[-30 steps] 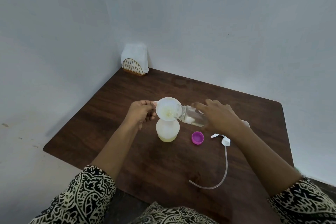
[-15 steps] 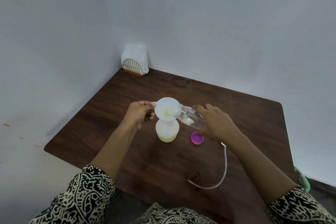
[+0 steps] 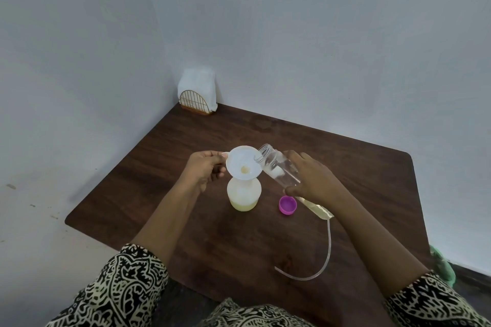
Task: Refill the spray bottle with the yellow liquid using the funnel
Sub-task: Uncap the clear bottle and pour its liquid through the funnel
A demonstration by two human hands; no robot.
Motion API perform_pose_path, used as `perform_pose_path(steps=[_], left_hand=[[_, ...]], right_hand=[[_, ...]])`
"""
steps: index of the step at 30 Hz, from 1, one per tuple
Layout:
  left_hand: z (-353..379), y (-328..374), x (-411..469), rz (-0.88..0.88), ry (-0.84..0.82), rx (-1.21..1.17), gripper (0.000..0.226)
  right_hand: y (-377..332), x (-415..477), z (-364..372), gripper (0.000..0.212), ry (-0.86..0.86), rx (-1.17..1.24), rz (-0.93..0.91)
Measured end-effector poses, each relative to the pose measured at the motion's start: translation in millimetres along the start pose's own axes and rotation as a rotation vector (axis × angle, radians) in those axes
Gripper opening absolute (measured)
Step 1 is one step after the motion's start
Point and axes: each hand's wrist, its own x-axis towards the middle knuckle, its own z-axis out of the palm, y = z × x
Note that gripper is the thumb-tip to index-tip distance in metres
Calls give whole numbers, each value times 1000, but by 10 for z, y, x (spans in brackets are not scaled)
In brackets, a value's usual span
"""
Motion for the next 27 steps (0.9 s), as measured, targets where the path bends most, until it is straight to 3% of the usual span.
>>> perform_pose_path(steps=[13, 27], left_hand=[[-21, -2, -4, -22, -3, -1, 11], [-44, 23, -67, -65, -6, 21, 10]], right_hand=[[-72, 66, -53, 74, 34, 147, -50], [-194, 80, -286, 61, 91, 463, -54]])
